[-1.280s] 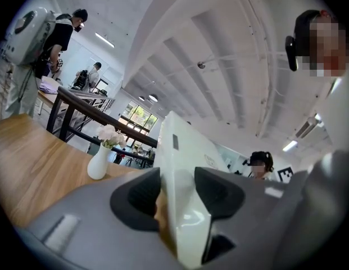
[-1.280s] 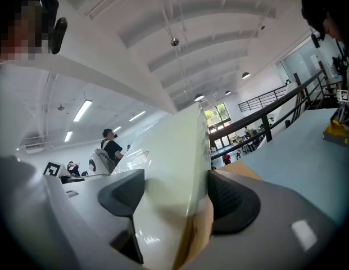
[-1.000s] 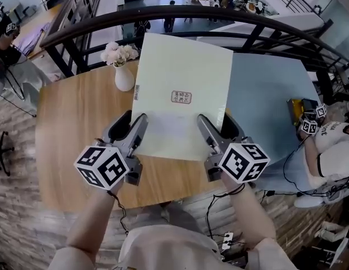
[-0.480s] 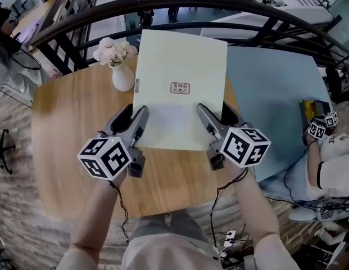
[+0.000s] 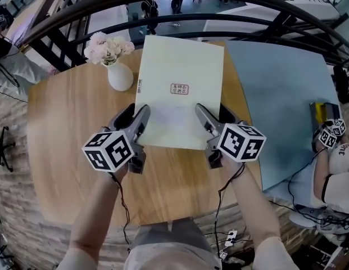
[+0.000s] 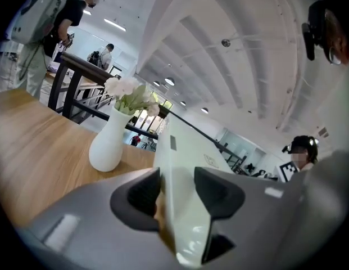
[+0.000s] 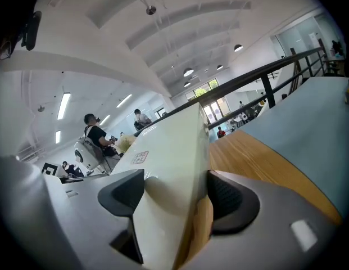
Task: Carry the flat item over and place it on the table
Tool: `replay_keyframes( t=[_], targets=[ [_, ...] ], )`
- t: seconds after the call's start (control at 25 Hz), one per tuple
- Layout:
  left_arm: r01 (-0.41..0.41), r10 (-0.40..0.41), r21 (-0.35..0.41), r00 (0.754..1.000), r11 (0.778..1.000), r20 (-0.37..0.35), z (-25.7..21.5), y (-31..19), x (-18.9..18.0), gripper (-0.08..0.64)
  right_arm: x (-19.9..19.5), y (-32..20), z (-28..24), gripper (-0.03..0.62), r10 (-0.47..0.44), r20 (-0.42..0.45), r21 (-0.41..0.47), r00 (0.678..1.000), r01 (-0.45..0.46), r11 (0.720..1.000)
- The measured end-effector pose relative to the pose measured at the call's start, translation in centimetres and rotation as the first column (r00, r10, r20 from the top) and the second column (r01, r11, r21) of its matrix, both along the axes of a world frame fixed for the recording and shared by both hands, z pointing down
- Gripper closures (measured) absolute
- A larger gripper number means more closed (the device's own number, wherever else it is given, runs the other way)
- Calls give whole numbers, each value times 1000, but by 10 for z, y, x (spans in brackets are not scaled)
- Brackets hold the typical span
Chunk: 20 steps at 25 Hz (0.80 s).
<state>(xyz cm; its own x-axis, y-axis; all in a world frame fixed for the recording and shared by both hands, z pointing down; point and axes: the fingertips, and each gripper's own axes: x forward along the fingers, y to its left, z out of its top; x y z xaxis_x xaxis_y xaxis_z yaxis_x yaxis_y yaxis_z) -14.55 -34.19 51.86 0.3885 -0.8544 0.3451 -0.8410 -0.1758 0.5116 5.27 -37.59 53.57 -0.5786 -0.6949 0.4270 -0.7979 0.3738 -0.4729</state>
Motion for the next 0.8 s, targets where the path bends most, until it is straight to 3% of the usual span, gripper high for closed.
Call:
replay_keyframes(
  t=[0.48,0.8],
  targets=[
    [-4,3,-92,1000,996,-9,84,-34,-10,376,-10,-32,88,245,1,-12,-105,1000,-3,994],
    [8,-14,-156,999,988,-42,124,-42,-15,376,-14,-43,120,245,-19,-54,-156,998,10,988]
  ],
)
